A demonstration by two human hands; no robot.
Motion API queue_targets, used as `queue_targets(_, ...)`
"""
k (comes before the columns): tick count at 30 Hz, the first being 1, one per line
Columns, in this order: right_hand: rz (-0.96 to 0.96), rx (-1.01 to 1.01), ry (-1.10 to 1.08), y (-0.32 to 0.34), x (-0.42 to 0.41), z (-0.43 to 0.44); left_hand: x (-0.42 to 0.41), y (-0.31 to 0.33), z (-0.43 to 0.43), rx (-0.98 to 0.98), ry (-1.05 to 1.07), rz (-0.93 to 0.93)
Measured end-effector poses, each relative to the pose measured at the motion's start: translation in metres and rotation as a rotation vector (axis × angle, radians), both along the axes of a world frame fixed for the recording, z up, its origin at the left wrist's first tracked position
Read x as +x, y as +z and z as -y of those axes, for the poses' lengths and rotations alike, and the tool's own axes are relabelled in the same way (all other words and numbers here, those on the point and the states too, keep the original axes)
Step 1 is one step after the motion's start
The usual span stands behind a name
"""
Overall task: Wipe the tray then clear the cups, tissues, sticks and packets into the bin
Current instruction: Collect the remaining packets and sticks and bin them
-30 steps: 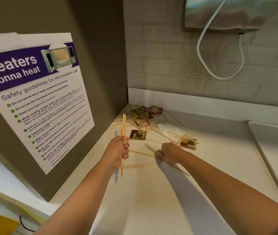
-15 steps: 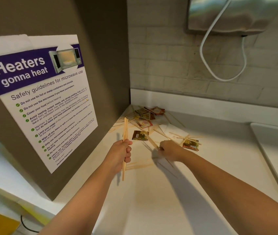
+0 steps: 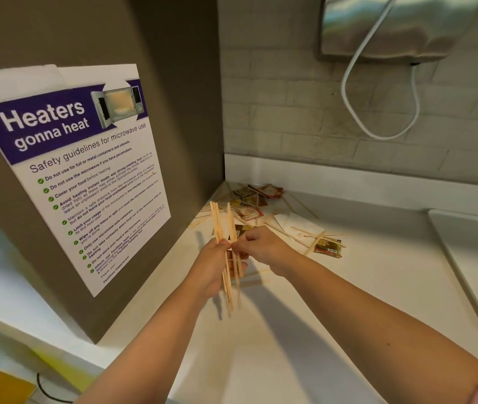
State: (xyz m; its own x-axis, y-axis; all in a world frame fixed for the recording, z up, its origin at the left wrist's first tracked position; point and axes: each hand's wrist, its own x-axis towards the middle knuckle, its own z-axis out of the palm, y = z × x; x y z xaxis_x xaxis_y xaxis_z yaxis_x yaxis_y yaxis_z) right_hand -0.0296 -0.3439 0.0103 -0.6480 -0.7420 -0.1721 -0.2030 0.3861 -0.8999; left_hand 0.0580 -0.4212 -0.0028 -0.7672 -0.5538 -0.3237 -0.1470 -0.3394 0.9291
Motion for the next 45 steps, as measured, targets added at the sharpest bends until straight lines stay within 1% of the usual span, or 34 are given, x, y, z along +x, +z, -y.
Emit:
queue_targets(3, -0.076, -0.009, 0.010, -0.004, 0.002, 0.003, 0.001, -0.005, 0.003, -0.033, 0.001, 0.023)
queue_targets(8, -0.359, 0.077, 0.097, -0.010, 0.003, 0.006, 0.005, -0.007, 0.008, -0.089, 0.015, 0.045)
queue_targets(10, -0.494, 0.187, 0.158, -0.019, -0.002, 0.004, 0.007, -0.007, 0.013, -0.089, 0.041, 0.054)
queue_targets(13, -0.663, 0.433, 0.344, -0.041, -0.007, -0.002, 0.010, -0.005, 0.017, -0.089, 0.049, 0.053)
queue_targets(15, -0.725, 0.464, 0.432, -0.050, -0.005, -0.006, 0.011, -0.005, 0.019, -0.094, 0.047, 0.057)
queue_targets(18, -0.786, 0.434, 0.460, -0.050, -0.006, -0.011, 0.012, -0.005, 0.021, -0.092, 0.056, 0.056)
queue_targets(24, -0.907, 0.584, 0.548, -0.049, 0.002, -0.015, 0.010, -0.007, 0.021, -0.090, 0.057, 0.080)
queue_targets(29, -0.841, 0.746, 0.480, -0.045, 0.011, -0.016, 0.007, -0.007, 0.018, -0.083, 0.048, 0.078)
queue_targets(31, -0.797, 0.739, 0.417, -0.041, 0.013, -0.020, 0.005, -0.007, 0.017, -0.071, 0.044, 0.067)
queue_targets(34, -0.594, 0.585, 0.237, -0.041, 0.008, -0.025, 0.003, -0.009, 0.016, -0.057, 0.042, 0.050)
queue_targets(38, -0.240, 0.250, -0.006, -0.033, 0.007, -0.026, 0.000, -0.011, 0.010, -0.060, 0.048, 0.047)
queue_targets(40, -0.105, 0.083, -0.107, -0.026, 0.012, -0.025, -0.001, -0.013, 0.003, -0.080, 0.037, 0.051)
queue_targets(42, -0.015, -0.012, -0.148, -0.019, 0.018, -0.024, -0.004, -0.012, -0.006, -0.111, 0.005, 0.051)
queue_targets(45, 0.024, -0.033, -0.162, -0.016, 0.027, -0.025, -0.006, -0.010, -0.020, -0.145, -0.048, 0.049)
